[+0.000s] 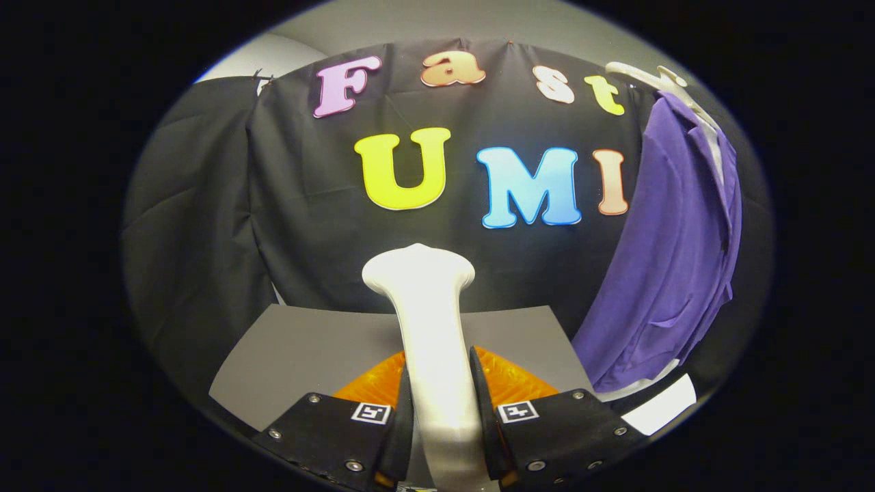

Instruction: Iron the clothes twice with a garment steamer, once on the left side and once on the right side.

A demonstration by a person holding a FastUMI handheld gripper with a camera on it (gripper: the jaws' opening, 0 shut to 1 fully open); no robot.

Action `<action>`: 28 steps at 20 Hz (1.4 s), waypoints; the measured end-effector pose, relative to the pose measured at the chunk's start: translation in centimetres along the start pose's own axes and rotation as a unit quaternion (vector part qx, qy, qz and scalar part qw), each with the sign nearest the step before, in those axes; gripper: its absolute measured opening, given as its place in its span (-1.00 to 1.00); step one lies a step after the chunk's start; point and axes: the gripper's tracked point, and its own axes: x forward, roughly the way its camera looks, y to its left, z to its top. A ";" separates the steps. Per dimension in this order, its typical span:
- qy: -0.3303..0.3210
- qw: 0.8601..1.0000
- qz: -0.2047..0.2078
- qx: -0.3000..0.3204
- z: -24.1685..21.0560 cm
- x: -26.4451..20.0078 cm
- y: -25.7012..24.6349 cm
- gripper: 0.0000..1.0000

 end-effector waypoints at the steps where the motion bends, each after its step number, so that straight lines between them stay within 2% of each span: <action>1: -0.007 1.000 -0.003 -0.006 -0.2 -1.5 -0.5 -0.15; 6: -0.054 0.997 -0.023 -0.054 -1.3 -8.2 -2.9 -0.20; 9: -0.081 0.995 -0.022 -0.048 -2.4 -12.0 -4.2 -0.25; 16: -0.116 0.990 -0.055 -0.061 -7.4 -19.8 -9.3 -0.26; 28: -0.141 0.982 -0.086 -0.087 -16.4 -28.0 -15.0 -0.26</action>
